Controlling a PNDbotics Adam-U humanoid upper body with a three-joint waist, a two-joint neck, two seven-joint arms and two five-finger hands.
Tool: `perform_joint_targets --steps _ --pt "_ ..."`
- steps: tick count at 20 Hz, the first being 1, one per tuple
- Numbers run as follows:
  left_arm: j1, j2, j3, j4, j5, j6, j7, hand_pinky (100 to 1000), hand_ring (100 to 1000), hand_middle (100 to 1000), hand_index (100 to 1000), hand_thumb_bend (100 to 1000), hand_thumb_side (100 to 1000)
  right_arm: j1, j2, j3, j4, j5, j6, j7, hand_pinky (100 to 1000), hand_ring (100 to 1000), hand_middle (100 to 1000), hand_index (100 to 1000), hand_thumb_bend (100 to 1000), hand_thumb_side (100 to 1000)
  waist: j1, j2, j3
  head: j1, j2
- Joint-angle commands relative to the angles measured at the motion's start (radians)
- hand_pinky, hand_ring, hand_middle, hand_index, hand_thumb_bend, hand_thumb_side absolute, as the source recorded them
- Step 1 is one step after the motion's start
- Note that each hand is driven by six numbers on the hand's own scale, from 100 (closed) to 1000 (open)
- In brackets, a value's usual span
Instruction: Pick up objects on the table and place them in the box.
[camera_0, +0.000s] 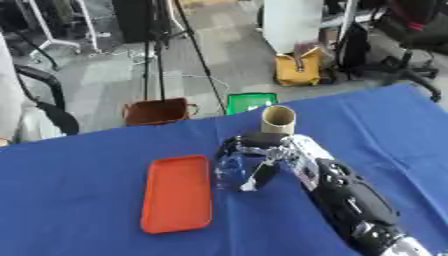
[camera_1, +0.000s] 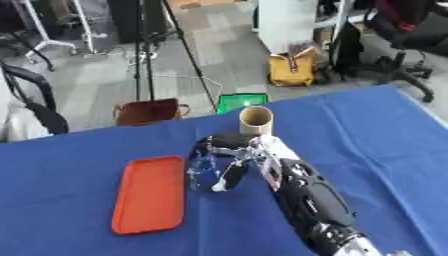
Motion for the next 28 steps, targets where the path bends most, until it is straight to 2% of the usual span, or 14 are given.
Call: perform_joint_targets --steps 1,7,10,13,14,15,16,19,20,23,24,28 --pt "-0.011 0.011 0.0 -0.019 0.001 -0.002 -0.004 557 857 798 888 660 411 -0.026 -0.018 -0.012 0.006 0.031 -0.008 -0.011 810 791 800 869 482 225 -0.002 -0.012 0.004 -0.005 -0.012" --pt "-0.009 0.01 0.001 -0.02 0.002 -0.002 -0.004 557 857 798 888 658 412 -0.016 -0.011 -0.015 0.027 0.053 -0.01 -0.016 796 779 795 866 460 202 0.0 -0.012 0.009 -0.007 -0.013" --pt "-0.01 0.009 0.001 -0.02 0.002 -0.002 -0.004 557 857 798 888 657 413 -0.012 -0.005 -0.016 0.034 0.058 -0.01 -0.013 732 742 776 853 444 173 -0.001 -0.012 0.009 -0.007 -0.013" --pt "-0.01 0.009 0.001 -0.019 0.003 -0.002 -0.004 557 857 798 888 657 413 -0.009 -0.002 -0.017 0.039 0.06 -0.008 -0.013 727 739 775 852 444 171 -0.001 -0.012 0.01 -0.007 -0.013" --pt "-0.01 0.009 0.001 -0.019 0.003 -0.002 -0.004 557 857 798 888 652 415 -0.008 -0.001 -0.018 0.039 0.059 -0.008 -0.016 614 622 704 802 429 131 -0.002 -0.012 0.01 -0.008 -0.013" --pt "-0.009 0.009 0.002 -0.019 0.003 -0.002 -0.003 557 857 798 888 652 415 -0.006 0.001 -0.019 0.038 0.056 -0.009 -0.022 614 622 704 802 429 131 -0.002 -0.012 0.011 -0.008 -0.012" --pt "-0.009 0.009 0.002 -0.019 0.003 -0.002 -0.003 557 857 798 888 649 419 -0.005 0.002 -0.018 0.038 0.054 -0.009 -0.028 564 567 646 763 425 121 -0.002 -0.012 0.011 -0.008 -0.013" --pt "-0.01 0.008 0.002 -0.019 0.003 -0.002 -0.002 557 857 798 888 649 419 -0.003 0.004 -0.016 0.037 0.054 -0.011 -0.044 549 551 627 750 424 116 -0.003 -0.011 0.011 -0.008 -0.013" --pt "-0.01 0.008 0.002 -0.019 0.003 -0.002 -0.002 557 855 798 888 645 422 -0.002 0.005 -0.015 0.037 0.055 -0.011 -0.048 501 502 582 710 416 106 -0.003 -0.011 0.011 -0.008 -0.013" --pt "-0.011 0.008 0.002 -0.019 0.004 -0.002 -0.001 556 854 796 888 645 422 0.0 0.006 -0.015 0.038 0.059 -0.011 -0.059 481 483 562 691 412 101 -0.004 -0.01 0.011 -0.007 -0.012" --pt "-0.011 0.008 0.002 -0.019 0.004 -0.002 -0.001 556 853 795 888 644 422 0.001 0.006 -0.014 0.039 0.059 -0.012 -0.061 433 434 500 635 404 100 -0.004 -0.01 0.011 -0.007 -0.012" --pt "-0.01 0.009 0.003 -0.019 0.004 -0.002 -0.001 556 852 794 888 644 421 0.005 0.007 -0.01 0.028 0.042 -0.024 -0.066 392 397 454 592 400 100 -0.007 -0.015 0.007 -0.007 -0.008"
